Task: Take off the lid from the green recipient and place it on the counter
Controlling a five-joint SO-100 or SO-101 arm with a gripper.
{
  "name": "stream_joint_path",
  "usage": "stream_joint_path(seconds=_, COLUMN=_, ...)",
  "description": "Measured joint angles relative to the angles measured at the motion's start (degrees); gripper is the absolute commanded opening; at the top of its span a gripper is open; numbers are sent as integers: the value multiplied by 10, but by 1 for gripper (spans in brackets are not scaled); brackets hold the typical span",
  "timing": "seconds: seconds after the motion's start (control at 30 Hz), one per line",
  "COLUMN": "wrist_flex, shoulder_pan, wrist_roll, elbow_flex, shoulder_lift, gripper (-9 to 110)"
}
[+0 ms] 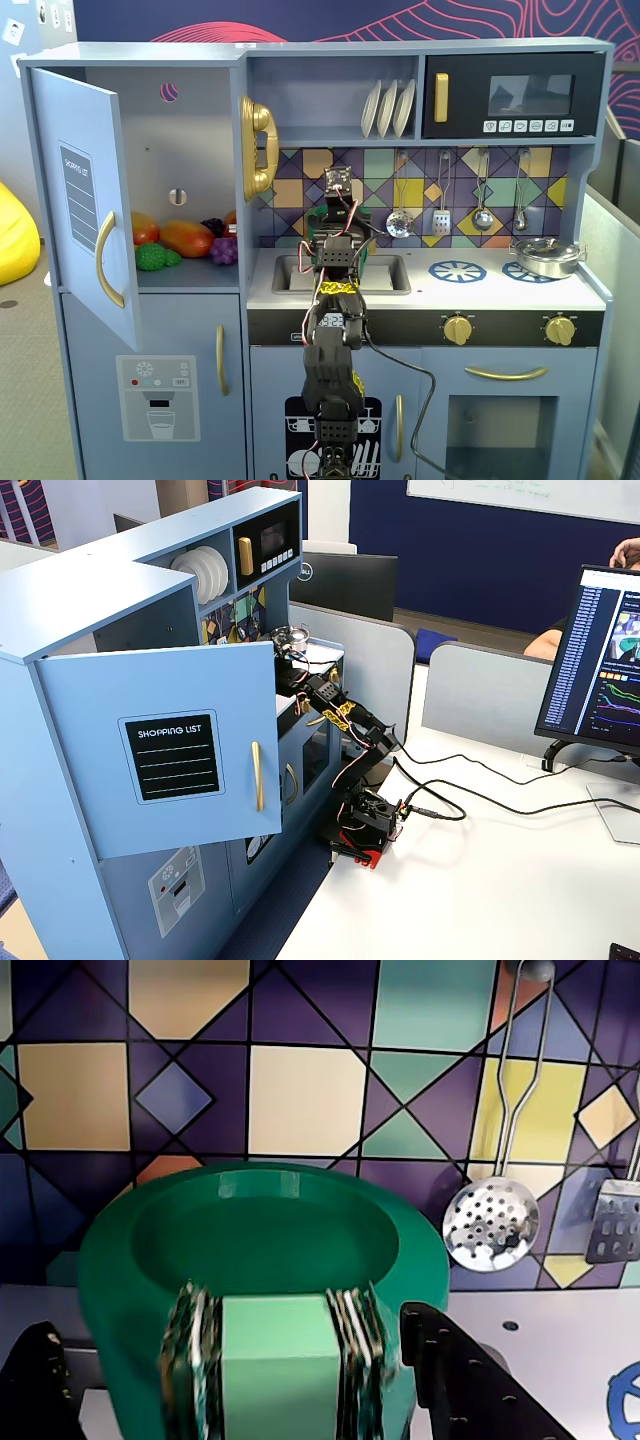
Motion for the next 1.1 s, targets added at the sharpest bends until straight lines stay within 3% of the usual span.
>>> stream_joint_path(seconds=0.77, wrist_flex=13, shoulder_pan=1, wrist_roll=17, elbow_flex=-9, shoulder_lift=-7, gripper=26)
stream_joint_path(seconds=1.1, wrist_flex=24, shoulder_pan=3, wrist_roll=10, elbow_flex=-9, shoulder_lift=-7, gripper=3)
